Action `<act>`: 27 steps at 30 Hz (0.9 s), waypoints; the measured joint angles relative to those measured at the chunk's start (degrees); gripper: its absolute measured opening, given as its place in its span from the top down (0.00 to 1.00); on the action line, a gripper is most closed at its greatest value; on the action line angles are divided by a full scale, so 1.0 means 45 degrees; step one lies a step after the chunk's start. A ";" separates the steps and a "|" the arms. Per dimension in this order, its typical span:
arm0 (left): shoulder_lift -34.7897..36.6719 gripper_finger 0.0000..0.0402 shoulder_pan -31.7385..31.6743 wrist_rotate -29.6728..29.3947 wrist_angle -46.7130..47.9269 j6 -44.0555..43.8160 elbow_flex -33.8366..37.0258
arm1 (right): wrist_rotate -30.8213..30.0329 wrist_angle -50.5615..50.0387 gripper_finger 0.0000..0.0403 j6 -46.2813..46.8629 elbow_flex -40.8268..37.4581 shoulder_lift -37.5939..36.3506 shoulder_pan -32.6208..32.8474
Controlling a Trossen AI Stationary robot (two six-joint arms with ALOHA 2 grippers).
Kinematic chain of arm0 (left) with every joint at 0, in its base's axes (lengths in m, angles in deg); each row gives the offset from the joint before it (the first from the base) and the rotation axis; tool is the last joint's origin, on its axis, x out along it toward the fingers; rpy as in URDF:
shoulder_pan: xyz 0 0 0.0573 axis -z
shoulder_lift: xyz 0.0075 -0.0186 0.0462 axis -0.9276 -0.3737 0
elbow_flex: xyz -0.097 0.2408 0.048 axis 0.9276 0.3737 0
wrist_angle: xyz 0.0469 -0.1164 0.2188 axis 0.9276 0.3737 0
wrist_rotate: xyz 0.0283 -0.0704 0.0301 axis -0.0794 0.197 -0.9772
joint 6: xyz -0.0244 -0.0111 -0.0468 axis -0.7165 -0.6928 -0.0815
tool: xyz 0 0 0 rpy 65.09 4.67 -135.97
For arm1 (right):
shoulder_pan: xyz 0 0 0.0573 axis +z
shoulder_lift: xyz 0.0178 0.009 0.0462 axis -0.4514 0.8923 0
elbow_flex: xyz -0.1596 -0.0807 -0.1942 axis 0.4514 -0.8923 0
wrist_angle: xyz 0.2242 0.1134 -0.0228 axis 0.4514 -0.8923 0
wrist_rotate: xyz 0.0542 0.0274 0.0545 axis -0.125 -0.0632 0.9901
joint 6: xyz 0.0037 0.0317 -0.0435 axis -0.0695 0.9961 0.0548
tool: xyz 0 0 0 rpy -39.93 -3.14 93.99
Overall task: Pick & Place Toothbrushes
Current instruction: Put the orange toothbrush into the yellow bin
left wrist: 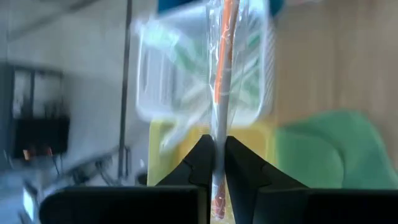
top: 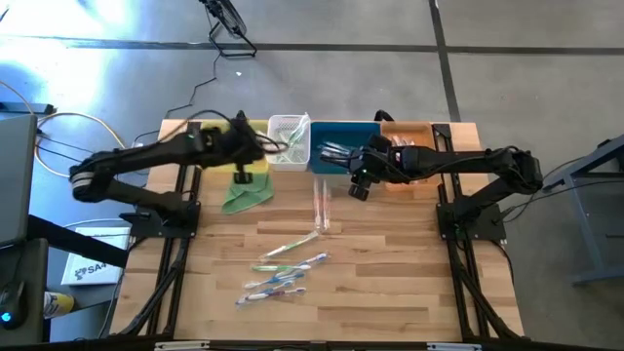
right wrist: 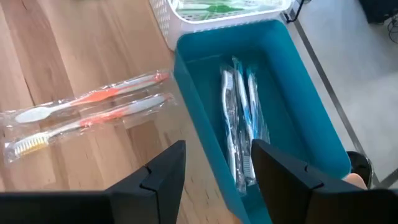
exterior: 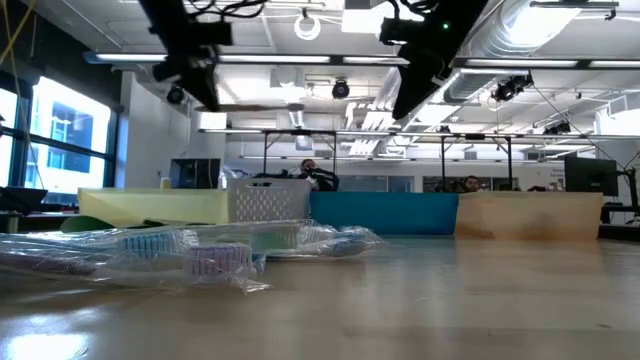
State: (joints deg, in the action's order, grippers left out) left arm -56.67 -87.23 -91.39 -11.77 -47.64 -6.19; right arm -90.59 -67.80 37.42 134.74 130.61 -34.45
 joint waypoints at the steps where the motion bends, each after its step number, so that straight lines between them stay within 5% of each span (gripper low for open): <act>1: 0.0312 0.95 -0.0275 -0.0035 0.0429 -0.0248 0.0005 | 0.0003 0.0035 0.56 0.0000 0.0000 0.0000 0.0000; 11: 0.1859 0.95 -0.2434 -0.1841 0.2472 -0.3426 0.0021 | 0.0005 0.0947 0.56 -0.0034 0.0000 0.0000 0.0000; 27: 0.1279 0.95 -0.5969 -0.1496 0.1094 -0.3792 0.3249 | 0.0832 0.1117 0.56 -0.0034 0.0000 0.0000 -0.0003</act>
State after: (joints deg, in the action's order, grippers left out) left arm -50.91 -114.09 -98.13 -6.85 -64.71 8.43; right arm -86.85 -62.78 37.26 134.74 130.61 -34.47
